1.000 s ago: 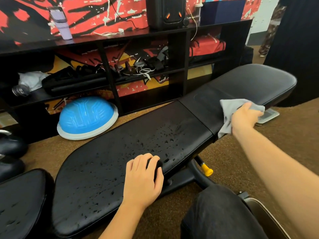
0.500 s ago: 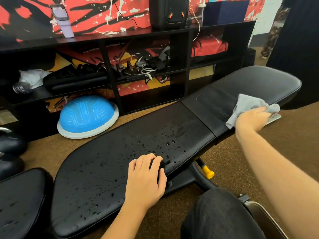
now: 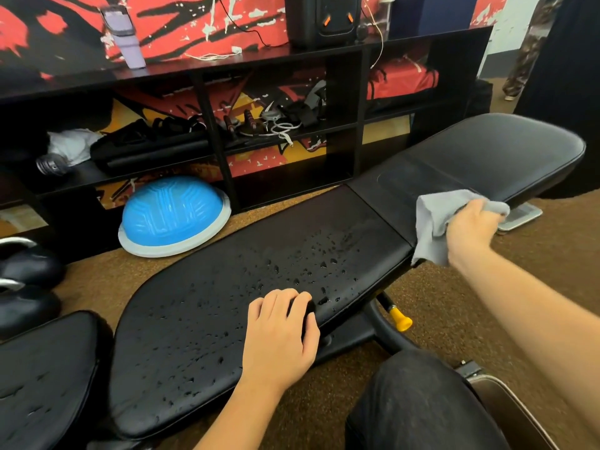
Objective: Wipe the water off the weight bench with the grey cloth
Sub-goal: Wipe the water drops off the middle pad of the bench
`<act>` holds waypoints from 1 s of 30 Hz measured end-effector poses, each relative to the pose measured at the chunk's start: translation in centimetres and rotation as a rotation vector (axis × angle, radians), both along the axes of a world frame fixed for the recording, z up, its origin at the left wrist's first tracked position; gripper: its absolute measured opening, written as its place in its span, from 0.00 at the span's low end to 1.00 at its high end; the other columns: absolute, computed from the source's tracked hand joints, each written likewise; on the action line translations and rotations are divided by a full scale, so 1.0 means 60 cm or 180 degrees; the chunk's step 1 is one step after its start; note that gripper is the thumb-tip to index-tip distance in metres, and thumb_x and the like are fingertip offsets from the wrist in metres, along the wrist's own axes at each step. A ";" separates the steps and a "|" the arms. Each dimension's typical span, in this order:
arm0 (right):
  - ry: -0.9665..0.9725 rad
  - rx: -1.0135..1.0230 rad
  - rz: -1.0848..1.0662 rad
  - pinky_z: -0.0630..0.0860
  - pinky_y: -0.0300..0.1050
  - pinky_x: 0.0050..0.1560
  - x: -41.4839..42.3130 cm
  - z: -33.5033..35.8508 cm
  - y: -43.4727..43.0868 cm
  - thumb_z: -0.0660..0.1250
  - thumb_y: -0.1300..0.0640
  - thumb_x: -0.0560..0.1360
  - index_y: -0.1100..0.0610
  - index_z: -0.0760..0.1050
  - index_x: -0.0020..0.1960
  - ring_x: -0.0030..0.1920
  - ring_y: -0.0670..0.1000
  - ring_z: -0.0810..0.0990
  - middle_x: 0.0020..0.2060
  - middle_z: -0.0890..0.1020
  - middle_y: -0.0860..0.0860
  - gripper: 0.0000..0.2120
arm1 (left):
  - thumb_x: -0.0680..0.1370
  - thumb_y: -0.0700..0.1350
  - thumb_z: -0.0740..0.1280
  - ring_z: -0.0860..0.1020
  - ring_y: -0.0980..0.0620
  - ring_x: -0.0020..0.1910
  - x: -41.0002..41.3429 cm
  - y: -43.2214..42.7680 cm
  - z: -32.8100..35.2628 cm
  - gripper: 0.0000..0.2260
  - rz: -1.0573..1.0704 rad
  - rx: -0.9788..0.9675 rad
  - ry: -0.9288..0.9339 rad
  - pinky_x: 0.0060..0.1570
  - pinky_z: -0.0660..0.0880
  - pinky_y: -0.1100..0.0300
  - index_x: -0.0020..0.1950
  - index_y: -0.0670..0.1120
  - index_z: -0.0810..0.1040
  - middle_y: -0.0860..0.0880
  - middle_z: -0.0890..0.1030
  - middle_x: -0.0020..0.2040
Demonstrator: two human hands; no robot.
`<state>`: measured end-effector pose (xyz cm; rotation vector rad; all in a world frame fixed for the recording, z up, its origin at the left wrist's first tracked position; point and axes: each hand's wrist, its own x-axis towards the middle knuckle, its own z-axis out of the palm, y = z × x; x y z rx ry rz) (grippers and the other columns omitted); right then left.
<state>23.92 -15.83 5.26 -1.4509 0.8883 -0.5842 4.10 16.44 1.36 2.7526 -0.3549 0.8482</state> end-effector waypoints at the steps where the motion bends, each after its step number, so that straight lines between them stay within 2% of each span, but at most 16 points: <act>1: 0.0024 0.0096 0.0031 0.73 0.57 0.66 0.009 0.015 -0.010 0.52 0.42 0.77 0.59 0.65 0.74 0.67 0.63 0.76 0.69 0.75 0.60 0.32 | 0.77 0.49 0.66 0.76 0.50 0.54 0.000 0.001 0.000 0.11 -0.0015 0.0001 -0.0016 0.56 0.69 0.53 0.57 0.49 0.80 0.52 0.80 0.54; 2: 0.0028 0.0148 0.0192 0.75 0.54 0.61 0.010 0.028 -0.017 0.53 0.48 0.80 0.61 0.67 0.74 0.67 0.64 0.76 0.69 0.75 0.62 0.27 | 0.77 0.49 0.66 0.76 0.50 0.54 0.000 0.000 0.000 0.11 -0.0036 -0.0013 -0.0040 0.56 0.68 0.53 0.57 0.49 0.80 0.52 0.80 0.53; 4: -0.0021 0.0135 0.0414 0.71 0.48 0.52 0.010 0.042 -0.025 0.54 0.57 0.83 0.65 0.68 0.73 0.68 0.63 0.75 0.70 0.74 0.64 0.22 | 0.77 0.49 0.66 0.76 0.50 0.53 -0.001 0.003 0.000 0.10 -0.0064 -0.0059 -0.0091 0.55 0.68 0.53 0.56 0.48 0.80 0.52 0.80 0.52; 6: -0.0038 0.0209 0.0360 0.70 0.46 0.52 -0.003 0.045 -0.014 0.53 0.54 0.85 0.64 0.68 0.74 0.68 0.62 0.76 0.71 0.75 0.62 0.22 | 0.77 0.48 0.66 0.76 0.50 0.53 -0.001 0.004 0.000 0.10 -0.0094 -0.0079 -0.0114 0.54 0.69 0.53 0.56 0.48 0.80 0.52 0.80 0.52; 9: 0.0270 0.0251 0.0113 0.70 0.48 0.64 -0.044 0.020 0.059 0.49 0.41 0.85 0.60 0.67 0.75 0.67 0.57 0.76 0.70 0.76 0.55 0.29 | 0.76 0.49 0.66 0.76 0.49 0.54 0.002 0.004 0.002 0.11 -0.0074 -0.0059 -0.0043 0.55 0.69 0.53 0.57 0.48 0.80 0.52 0.80 0.53; 11: 0.0203 0.0296 0.0327 0.69 0.51 0.70 -0.081 -0.008 0.114 0.48 0.41 0.85 0.59 0.63 0.78 0.68 0.58 0.74 0.71 0.74 0.55 0.30 | 0.76 0.50 0.66 0.76 0.49 0.56 0.003 0.003 0.003 0.13 0.0009 -0.0079 0.0047 0.57 0.68 0.53 0.59 0.48 0.80 0.52 0.79 0.55; 14: 0.0119 0.0488 0.0773 0.69 0.50 0.67 -0.124 -0.014 0.145 0.49 0.42 0.85 0.56 0.57 0.81 0.68 0.55 0.73 0.71 0.73 0.52 0.29 | 0.76 0.51 0.66 0.75 0.49 0.58 0.003 0.002 0.004 0.15 0.0076 -0.0065 0.0118 0.58 0.67 0.52 0.61 0.49 0.79 0.51 0.79 0.57; 16: 0.0220 0.0540 0.0821 0.68 0.49 0.64 -0.113 -0.003 0.114 0.49 0.42 0.85 0.56 0.62 0.77 0.65 0.53 0.73 0.68 0.74 0.50 0.27 | 0.77 0.51 0.65 0.75 0.49 0.59 0.002 0.002 0.004 0.16 0.0095 -0.0054 0.0176 0.59 0.67 0.51 0.62 0.49 0.79 0.51 0.79 0.57; 19: 0.0190 0.0658 0.0408 0.69 0.49 0.62 -0.063 0.029 0.042 0.49 0.41 0.85 0.54 0.69 0.69 0.64 0.55 0.75 0.62 0.77 0.52 0.23 | 0.77 0.52 0.65 0.74 0.49 0.59 0.001 0.001 0.005 0.16 0.0151 -0.0072 0.0267 0.59 0.66 0.52 0.62 0.49 0.79 0.52 0.78 0.58; 21: 0.0151 0.0618 0.0155 0.68 0.47 0.68 -0.033 0.060 -0.002 0.48 0.42 0.86 0.56 0.68 0.74 0.69 0.56 0.73 0.70 0.75 0.52 0.26 | 0.77 0.53 0.64 0.74 0.50 0.59 0.000 0.001 0.006 0.16 0.0197 -0.0094 0.0314 0.60 0.66 0.52 0.62 0.50 0.79 0.52 0.78 0.58; 23: 0.0019 0.0633 0.0102 0.67 0.37 0.63 -0.001 0.088 -0.047 0.49 0.48 0.87 0.59 0.64 0.78 0.73 0.55 0.70 0.75 0.70 0.54 0.24 | 0.77 0.53 0.64 0.74 0.50 0.59 0.002 0.001 0.006 0.16 0.0202 -0.0098 0.0305 0.60 0.65 0.53 0.62 0.50 0.78 0.53 0.78 0.57; 24: -0.0040 0.0659 -0.0055 0.68 0.38 0.64 0.012 0.108 -0.068 0.49 0.50 0.87 0.59 0.65 0.77 0.73 0.55 0.71 0.75 0.70 0.54 0.22 | 0.77 0.53 0.64 0.73 0.51 0.59 0.002 0.001 0.006 0.15 0.0193 -0.0093 0.0281 0.59 0.65 0.53 0.62 0.50 0.79 0.53 0.78 0.57; 27: -0.0261 0.1185 -0.0687 0.68 0.45 0.69 0.045 0.136 -0.135 0.52 0.43 0.85 0.47 0.75 0.68 0.61 0.49 0.76 0.65 0.77 0.45 0.20 | 0.77 0.52 0.64 0.73 0.50 0.58 0.002 -0.001 0.004 0.15 0.0184 -0.0060 0.0213 0.58 0.65 0.53 0.61 0.49 0.79 0.52 0.78 0.57; 28: -0.0181 0.1153 -0.0696 0.66 0.44 0.70 0.051 0.139 -0.152 0.53 0.45 0.84 0.46 0.77 0.65 0.59 0.49 0.76 0.63 0.78 0.44 0.18 | 0.77 0.52 0.64 0.73 0.50 0.58 0.002 -0.002 0.003 0.15 0.0177 -0.0049 0.0188 0.58 0.65 0.53 0.61 0.49 0.79 0.52 0.78 0.57; 29: -0.0171 0.0901 -0.0600 0.60 0.43 0.74 0.061 0.136 -0.167 0.57 0.50 0.83 0.48 0.78 0.62 0.59 0.50 0.76 0.62 0.79 0.46 0.14 | 0.77 0.52 0.64 0.73 0.50 0.58 0.003 -0.003 0.002 0.15 0.0171 -0.0034 0.0167 0.58 0.66 0.52 0.61 0.49 0.79 0.52 0.79 0.57; 30: -0.0180 0.0637 -0.0365 0.47 0.41 0.78 0.060 0.138 -0.166 0.61 0.57 0.78 0.52 0.79 0.58 0.61 0.54 0.77 0.62 0.79 0.51 0.12 | 0.77 0.51 0.63 0.74 0.49 0.58 0.003 -0.003 0.001 0.15 0.0169 -0.0009 0.0153 0.57 0.66 0.52 0.61 0.49 0.79 0.51 0.79 0.57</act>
